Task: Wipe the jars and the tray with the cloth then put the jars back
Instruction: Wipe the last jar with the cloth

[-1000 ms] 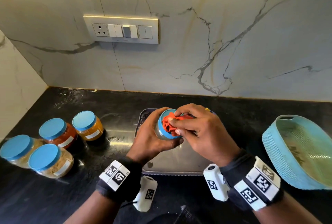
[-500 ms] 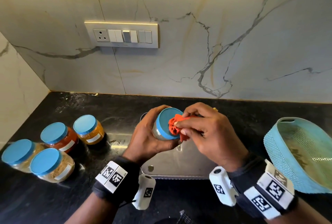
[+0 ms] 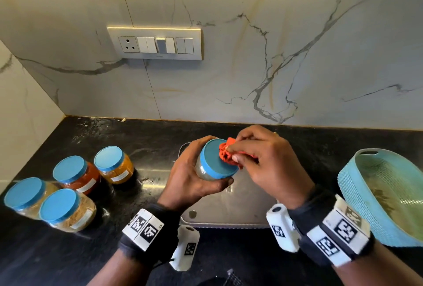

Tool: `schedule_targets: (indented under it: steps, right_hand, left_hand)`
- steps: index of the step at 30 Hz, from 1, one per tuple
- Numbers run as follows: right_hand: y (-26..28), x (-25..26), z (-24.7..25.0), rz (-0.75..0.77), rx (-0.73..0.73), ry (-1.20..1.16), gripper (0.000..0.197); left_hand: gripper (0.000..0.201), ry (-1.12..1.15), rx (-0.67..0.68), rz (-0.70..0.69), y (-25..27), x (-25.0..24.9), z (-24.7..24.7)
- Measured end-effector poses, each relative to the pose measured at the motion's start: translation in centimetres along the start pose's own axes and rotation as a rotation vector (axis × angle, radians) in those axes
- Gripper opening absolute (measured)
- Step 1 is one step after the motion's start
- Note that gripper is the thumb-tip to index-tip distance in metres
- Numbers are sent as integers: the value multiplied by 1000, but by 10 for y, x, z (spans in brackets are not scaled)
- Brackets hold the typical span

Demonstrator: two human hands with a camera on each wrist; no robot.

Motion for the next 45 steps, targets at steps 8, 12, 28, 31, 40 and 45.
schedule_targets:
  steps: [8, 12, 28, 31, 40, 45]
  right_hand:
    - [-9, 40, -18, -35, -5, -55, 20]
    - [-2, 37, -19, -75, -71, -78, 20]
    - [5, 32, -10, -57, -36, -110, 19]
    - [10, 22, -7, 4, 49, -63, 18]
    - [8, -4, 8, -22, 103, 204, 20]
    - [-16, -7, 1, -44, -4, 155, 19]
  left_hand:
    - [67, -187, 26, -215, -9, -13, -1]
    - [74, -165, -14, -169, -6, -11, 1]
    - [81, -295, 44, -138, -15, -12, 7]
    - [78, -259, 25, -111, -13, -12, 6]
    - [85, -198, -4, -19, -7, -4, 1]
    - [86, -221, -14, -34, -9, -8, 0]
Point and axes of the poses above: each hand's wrist, its own y-axis away from the middle knuckle, its own z-axis out of the back of the hand, x = y × z, the point moved 1 cm from there along -y, towards the middle knuckle, and after that the axes turned 9 degrees about -z, right-handed, at the moved point
